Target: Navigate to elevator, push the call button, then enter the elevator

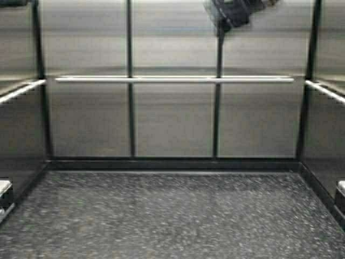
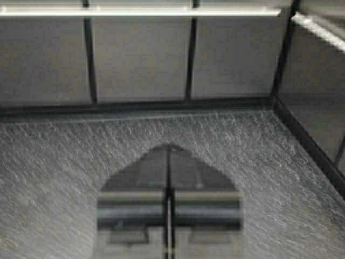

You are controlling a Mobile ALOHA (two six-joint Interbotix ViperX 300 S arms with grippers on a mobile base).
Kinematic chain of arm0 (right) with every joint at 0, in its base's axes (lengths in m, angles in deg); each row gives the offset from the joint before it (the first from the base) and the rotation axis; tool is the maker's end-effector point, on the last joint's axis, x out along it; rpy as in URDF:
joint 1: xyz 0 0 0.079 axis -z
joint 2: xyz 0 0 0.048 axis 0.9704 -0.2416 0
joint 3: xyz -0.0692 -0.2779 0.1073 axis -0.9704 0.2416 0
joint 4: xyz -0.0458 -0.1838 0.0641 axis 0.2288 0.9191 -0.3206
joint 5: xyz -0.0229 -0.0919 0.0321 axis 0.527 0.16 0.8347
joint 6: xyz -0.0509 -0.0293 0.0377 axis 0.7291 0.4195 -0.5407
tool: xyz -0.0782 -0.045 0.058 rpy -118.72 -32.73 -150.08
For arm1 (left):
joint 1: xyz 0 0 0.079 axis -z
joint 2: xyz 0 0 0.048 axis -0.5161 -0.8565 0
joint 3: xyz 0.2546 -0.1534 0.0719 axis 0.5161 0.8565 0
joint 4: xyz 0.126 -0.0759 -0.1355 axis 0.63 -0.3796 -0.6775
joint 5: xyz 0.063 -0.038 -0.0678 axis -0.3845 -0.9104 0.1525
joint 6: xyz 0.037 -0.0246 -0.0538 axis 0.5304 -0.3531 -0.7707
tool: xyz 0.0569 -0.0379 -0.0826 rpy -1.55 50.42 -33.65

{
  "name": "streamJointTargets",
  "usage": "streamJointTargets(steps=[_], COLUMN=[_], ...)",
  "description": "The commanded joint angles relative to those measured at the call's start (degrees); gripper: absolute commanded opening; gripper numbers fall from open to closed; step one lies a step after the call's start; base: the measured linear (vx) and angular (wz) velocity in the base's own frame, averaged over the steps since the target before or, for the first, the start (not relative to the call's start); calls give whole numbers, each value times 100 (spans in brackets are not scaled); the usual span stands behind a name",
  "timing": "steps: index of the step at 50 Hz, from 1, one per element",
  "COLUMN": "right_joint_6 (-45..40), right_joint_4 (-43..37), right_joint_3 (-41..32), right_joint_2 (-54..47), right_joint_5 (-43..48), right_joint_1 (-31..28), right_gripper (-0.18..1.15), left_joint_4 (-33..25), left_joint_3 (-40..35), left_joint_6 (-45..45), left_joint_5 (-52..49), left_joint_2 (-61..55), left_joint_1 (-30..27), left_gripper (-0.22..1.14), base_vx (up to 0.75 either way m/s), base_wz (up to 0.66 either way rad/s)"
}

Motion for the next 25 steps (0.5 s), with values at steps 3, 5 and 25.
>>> streamJointTargets(steps=[3,5,25], right_joint_6=[-114,-105,-132], right_joint_4=[-18,-9,-9], right_joint_3=[-88,-193,-44], right_joint_2=[360,413,527], right_joint_5=[237,229,35], right_joint_1=[-316,-396,-396], right_gripper=[6,6,6], left_joint_4=[-123,-141,-176], left_joint_3=[-79,-44,18], left_joint_6=[-44,-44,-123], left_joint_5=[35,44,123], left_joint_2=[422,439,439], left_joint_1=[-97,-88,-88], left_gripper=[3,3,2], base_vx=[43,35,46], base_wz=[-23,-5,3])
